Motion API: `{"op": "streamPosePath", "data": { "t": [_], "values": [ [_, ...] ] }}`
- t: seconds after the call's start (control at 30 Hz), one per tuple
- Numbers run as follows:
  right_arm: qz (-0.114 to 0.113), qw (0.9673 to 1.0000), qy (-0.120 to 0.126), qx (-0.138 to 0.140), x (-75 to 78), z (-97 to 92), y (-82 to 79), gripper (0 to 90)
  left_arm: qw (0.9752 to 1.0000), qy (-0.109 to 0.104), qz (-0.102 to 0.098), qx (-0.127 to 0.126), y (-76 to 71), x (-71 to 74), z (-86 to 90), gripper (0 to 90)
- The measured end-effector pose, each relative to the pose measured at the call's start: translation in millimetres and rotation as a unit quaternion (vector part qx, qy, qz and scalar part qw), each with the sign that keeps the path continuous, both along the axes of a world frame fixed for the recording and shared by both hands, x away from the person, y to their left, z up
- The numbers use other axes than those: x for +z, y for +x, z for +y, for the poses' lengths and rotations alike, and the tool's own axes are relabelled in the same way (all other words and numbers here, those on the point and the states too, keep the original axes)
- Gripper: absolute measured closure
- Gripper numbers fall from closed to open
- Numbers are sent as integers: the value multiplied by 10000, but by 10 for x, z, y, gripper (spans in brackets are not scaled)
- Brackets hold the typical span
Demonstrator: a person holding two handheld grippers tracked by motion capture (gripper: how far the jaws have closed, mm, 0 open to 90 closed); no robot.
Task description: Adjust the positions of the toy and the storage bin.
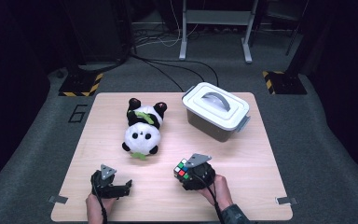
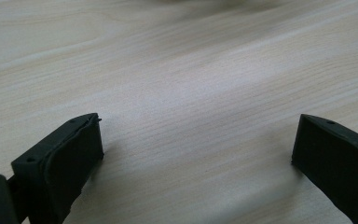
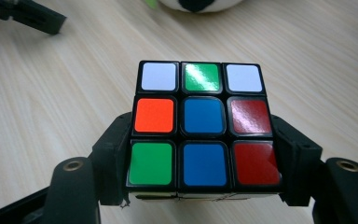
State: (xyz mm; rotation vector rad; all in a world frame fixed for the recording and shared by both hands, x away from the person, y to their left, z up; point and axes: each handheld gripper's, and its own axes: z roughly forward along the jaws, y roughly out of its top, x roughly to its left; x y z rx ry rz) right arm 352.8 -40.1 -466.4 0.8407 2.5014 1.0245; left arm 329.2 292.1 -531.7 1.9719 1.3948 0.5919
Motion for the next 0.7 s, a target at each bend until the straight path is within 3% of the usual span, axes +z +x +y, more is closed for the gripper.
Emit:
{"op": "streamPosePath", "data": {
  "t": [0.37,0.7],
  "values": [
    [41,9981,-194,576,-92,534,-10,335,10000,0,0,10,0,0,1,16],
    [134,9974,-356,609,-258,698,20,334,10000,1,1,9,1,0,1,16]
  ]
}}
